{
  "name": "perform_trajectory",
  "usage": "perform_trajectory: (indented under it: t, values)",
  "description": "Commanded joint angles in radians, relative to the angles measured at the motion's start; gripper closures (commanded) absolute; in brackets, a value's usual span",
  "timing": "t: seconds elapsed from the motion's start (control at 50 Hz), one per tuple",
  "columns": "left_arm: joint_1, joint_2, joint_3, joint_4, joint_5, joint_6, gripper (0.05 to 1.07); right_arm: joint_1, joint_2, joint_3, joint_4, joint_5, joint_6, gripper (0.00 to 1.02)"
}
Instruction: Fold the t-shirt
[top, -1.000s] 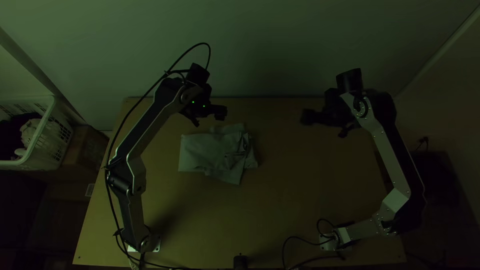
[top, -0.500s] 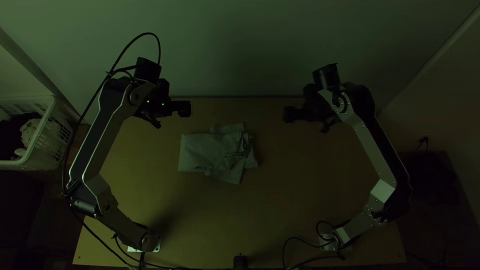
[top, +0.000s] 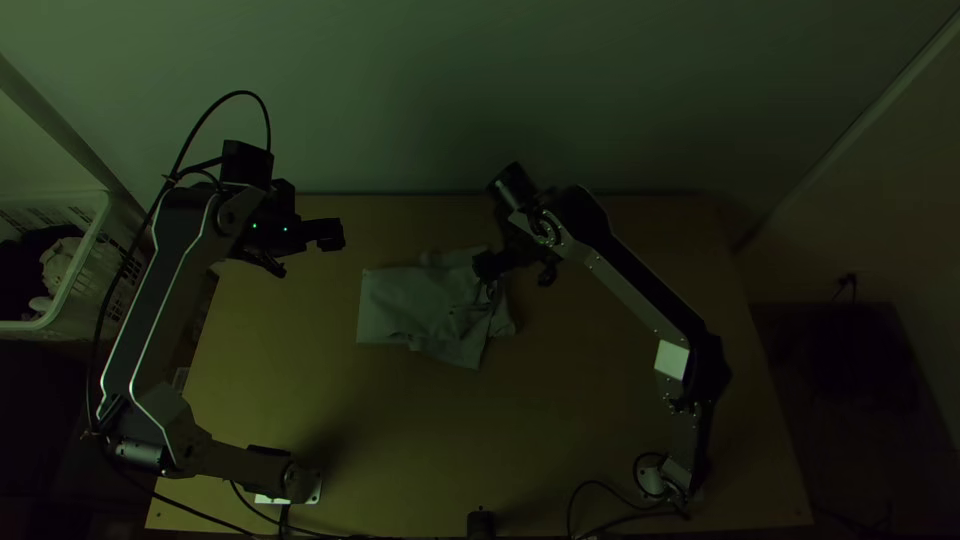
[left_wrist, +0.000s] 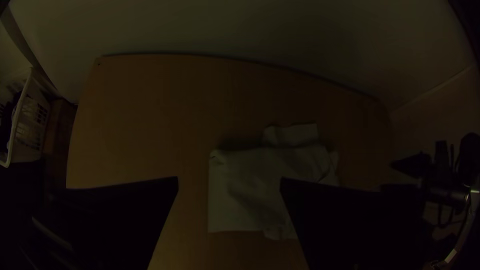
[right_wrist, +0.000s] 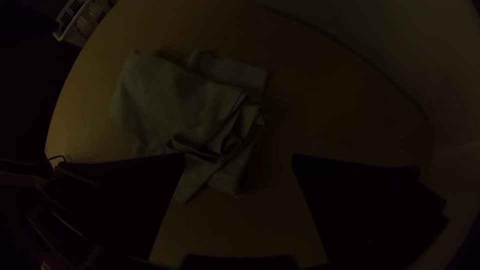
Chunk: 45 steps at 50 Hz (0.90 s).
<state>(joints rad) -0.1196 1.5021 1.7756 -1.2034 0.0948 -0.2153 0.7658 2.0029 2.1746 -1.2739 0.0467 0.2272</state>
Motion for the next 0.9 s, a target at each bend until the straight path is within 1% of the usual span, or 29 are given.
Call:
perform_trajectory:
  t: [0.0,0.1,0.26,0.38,0.44,0.5,0.6,0.66,0.76,0.88]
  values:
    - [0.017,-0.066,-0.077,0.03,0.013,0.01,0.09,0.049,0.088,0.044,-0.015,0.05,-0.014,0.05]
    - [0.026,-0.106,-0.143,0.053,0.013,0.004,0.09,0.09,0.154,0.07,-0.015,0.093,-0.028,0.05]
    - [0.057,-0.157,-0.229,0.08,0.017,-0.004,0.09,0.145,0.235,0.116,0.007,0.114,-0.037,0.05]
    - [0.081,-0.183,-0.28,0.1,0.033,-0.004,0.09,0.182,0.287,0.125,0.03,0.154,-0.045,0.05]
    - [0.087,-0.194,-0.297,0.107,0.039,-0.004,0.09,0.199,0.304,0.131,0.044,0.159,-0.049,0.05]
    - [0.095,-0.198,-0.311,0.108,0.039,-0.004,0.09,0.213,0.318,0.131,0.061,0.18,-0.052,0.05]
    - [0.104,-0.206,-0.335,0.123,0.043,-0.006,0.09,0.234,0.35,0.129,0.064,0.209,-0.052,0.05]
    - [0.104,-0.206,-0.34,0.125,0.045,-0.01,0.09,0.239,0.359,0.12,0.062,0.228,-0.051,0.05]
    - [0.106,-0.209,-0.338,0.131,0.045,-0.012,0.09,0.234,0.358,0.099,0.048,0.242,-0.048,0.05]
    - [0.112,-0.207,-0.335,0.134,0.045,-0.01,0.09,0.204,0.327,0.047,0.024,0.249,-0.032,0.05]
